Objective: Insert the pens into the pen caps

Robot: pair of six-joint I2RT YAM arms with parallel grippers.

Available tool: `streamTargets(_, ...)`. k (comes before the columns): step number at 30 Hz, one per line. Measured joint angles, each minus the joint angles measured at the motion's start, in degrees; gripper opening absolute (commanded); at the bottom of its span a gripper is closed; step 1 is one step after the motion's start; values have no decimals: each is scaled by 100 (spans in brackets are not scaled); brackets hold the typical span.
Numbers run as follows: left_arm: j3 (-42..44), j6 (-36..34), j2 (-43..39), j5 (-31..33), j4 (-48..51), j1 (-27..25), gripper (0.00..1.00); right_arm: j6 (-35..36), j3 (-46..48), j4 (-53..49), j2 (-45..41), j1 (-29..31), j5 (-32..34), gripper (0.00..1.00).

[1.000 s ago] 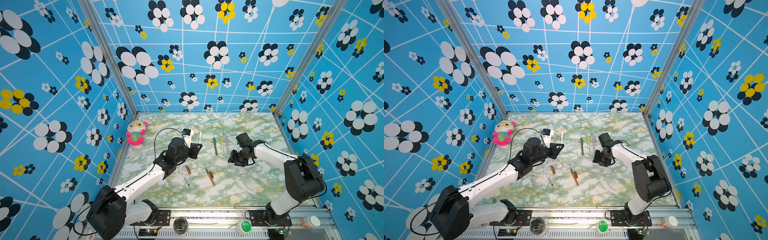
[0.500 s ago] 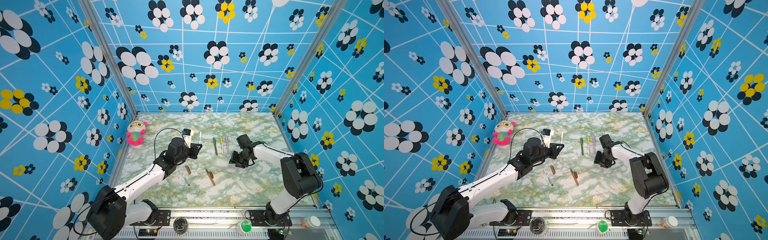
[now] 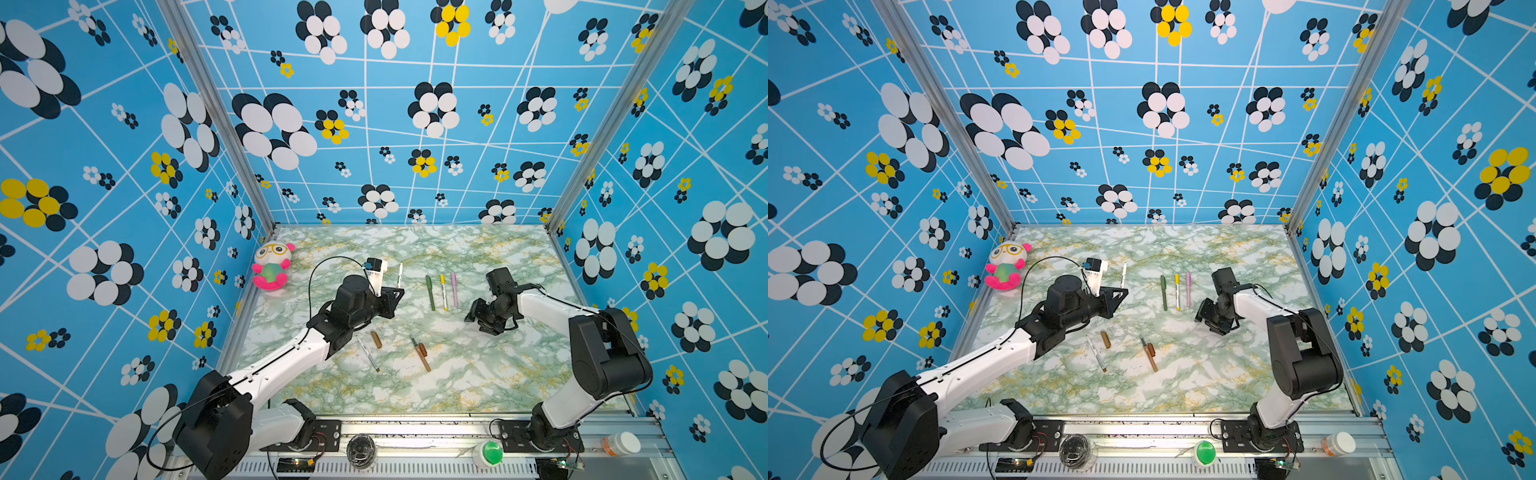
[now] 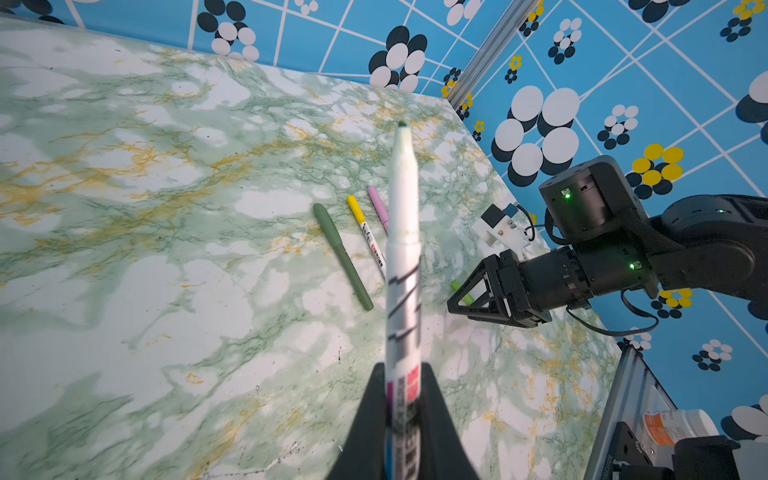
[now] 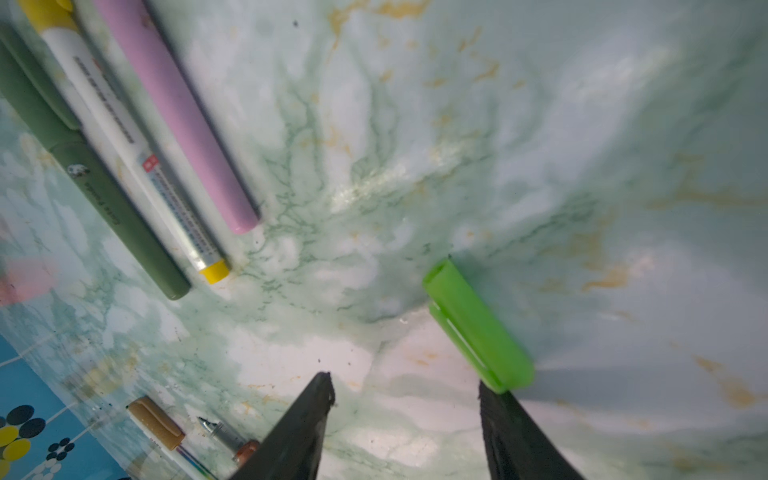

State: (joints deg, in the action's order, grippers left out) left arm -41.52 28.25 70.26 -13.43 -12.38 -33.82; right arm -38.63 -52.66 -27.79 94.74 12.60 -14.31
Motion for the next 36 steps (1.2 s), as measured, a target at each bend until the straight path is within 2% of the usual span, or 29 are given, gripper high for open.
streamTargets(11, 0, 0, 0, 0, 24, 0, 0, -17, 11, 190, 4, -409, 72, 64)
streamTargets(20, 0, -2, 0, 0, 46, 2, 0, -24, -389, 251, 356, -448, 181, 64)
streamTargets(26, 0, -2, 0, 2, 63, 2, 0, -17, -461, 348, 415, -448, 221, 69)
streamTargets(36, 0, -4, 0, 2, 66, 2, 0, -94, -345, 527, 337, -448, 374, 67)
